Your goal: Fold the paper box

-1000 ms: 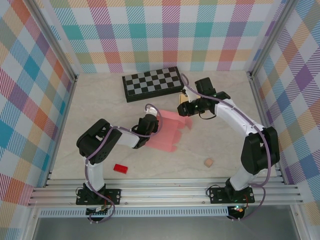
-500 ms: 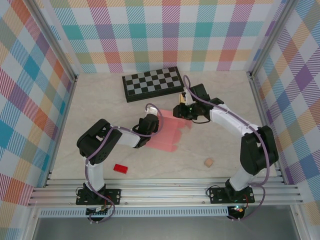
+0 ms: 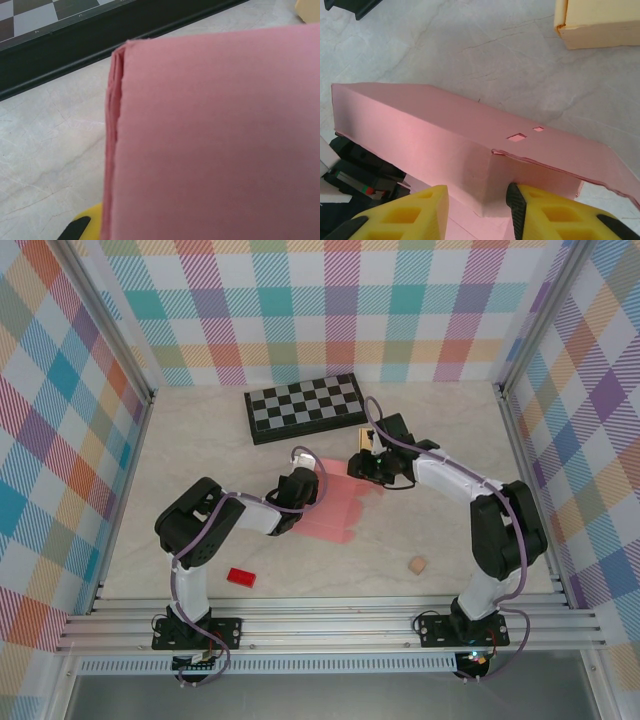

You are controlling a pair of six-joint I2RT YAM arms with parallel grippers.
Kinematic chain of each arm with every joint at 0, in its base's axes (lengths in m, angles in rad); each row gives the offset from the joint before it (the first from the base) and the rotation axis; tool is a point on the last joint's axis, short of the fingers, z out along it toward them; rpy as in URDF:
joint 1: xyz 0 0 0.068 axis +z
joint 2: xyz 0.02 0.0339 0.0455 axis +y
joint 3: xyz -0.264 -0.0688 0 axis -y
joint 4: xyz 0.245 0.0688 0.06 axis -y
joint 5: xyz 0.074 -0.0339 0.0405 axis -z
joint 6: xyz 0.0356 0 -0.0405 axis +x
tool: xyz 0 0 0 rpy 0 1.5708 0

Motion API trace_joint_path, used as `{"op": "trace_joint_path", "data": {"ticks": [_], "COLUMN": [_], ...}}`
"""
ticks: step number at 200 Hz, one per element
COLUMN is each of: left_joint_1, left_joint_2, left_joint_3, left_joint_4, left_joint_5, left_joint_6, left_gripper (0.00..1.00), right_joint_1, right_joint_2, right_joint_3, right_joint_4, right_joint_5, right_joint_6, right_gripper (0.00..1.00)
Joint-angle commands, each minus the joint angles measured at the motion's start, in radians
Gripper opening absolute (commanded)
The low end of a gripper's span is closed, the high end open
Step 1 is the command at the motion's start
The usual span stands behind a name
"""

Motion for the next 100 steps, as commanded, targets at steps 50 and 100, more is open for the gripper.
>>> {"op": "trace_joint_path", "data": {"ticks": [50, 100], "left_joint_1": [-0.01, -0.011], "left_joint_2": [0.063, 0.056], "left_joint_3": [-0.006, -0.006], "left_joint_4": [-0.151, -0.162], "left_joint_5": [0.004, -0.005], "left_joint_6": [-0.002, -0.013], "left_gripper": [0.02, 0.02], "right_joint_1": [0.0, 0.0], "right_joint_2": [0.05, 0.042], "right_joint_3": [-0.04, -0.044], "right_joint_4": [0.19, 0.177], "right_joint_5": [-0.142, -0.09], "right_joint_6": [0.066, 0.075], "right_gripper": [0.38, 0.21]}}
